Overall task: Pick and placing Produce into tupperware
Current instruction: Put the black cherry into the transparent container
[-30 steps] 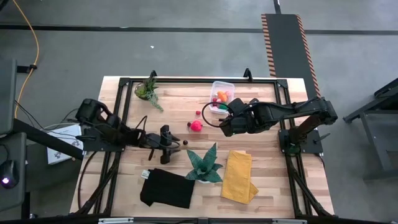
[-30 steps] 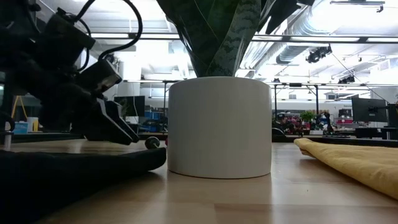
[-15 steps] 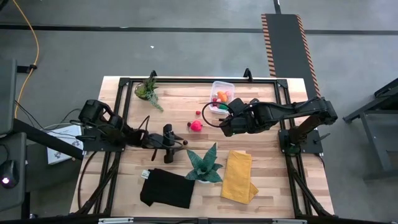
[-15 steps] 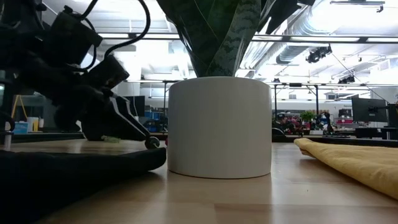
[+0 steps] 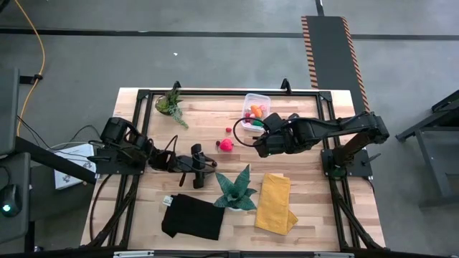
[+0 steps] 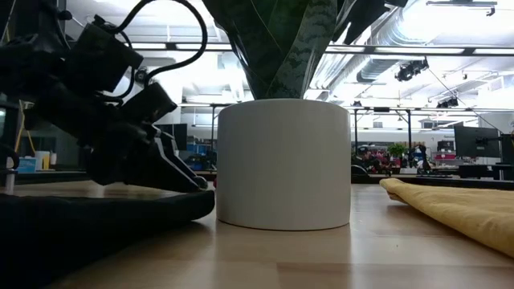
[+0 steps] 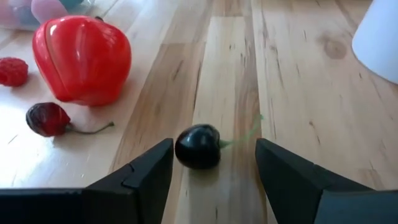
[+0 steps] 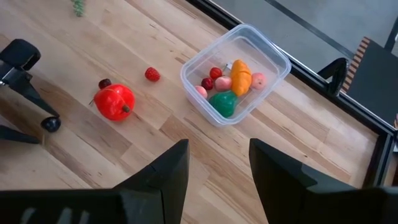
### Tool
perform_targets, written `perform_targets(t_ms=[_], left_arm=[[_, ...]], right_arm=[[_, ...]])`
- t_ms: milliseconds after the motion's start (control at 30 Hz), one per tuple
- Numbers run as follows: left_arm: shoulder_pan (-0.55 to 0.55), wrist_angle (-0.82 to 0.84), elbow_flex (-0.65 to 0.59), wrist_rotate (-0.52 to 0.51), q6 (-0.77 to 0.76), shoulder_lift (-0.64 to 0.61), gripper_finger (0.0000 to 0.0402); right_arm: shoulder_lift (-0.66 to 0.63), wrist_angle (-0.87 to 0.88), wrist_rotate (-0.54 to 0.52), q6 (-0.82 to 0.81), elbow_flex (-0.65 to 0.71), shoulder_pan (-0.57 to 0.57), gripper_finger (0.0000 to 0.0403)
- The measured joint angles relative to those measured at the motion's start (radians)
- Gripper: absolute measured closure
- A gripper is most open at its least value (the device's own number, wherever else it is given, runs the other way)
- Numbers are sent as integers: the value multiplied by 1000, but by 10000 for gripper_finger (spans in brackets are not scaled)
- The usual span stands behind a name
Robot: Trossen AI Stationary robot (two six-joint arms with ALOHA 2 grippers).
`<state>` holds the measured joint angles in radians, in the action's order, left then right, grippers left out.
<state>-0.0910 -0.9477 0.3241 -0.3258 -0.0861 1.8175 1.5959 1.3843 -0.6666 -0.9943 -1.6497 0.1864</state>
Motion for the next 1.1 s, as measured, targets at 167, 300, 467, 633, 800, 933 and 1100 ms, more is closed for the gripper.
perform_targets(t_ms=[167, 300, 467, 633, 800, 933, 1100], left_arm=[[0, 0, 4, 0, 0, 0, 189], [0, 0, 4, 0, -1, 0, 192], [30, 0, 4, -6, -19, 0, 192], [76, 0, 3, 42, -28, 0, 192], [78, 0, 3, 77, -26, 0, 192], [78, 0, 3, 77, -27, 0, 192], [78, 0, 3, 78, -27, 0, 192]], right_arm=[[0, 5, 0, 0, 0, 0, 243], [0, 9, -5, 0, 0, 0, 243], [0, 11, -6, 0, 0, 0, 243], [0, 11, -5, 0, 0, 0, 243], [0, 11, -5, 2, 0, 0, 243], [0, 11, -5, 5, 0, 0, 243], [0, 11, -8, 5, 0, 0, 243]])
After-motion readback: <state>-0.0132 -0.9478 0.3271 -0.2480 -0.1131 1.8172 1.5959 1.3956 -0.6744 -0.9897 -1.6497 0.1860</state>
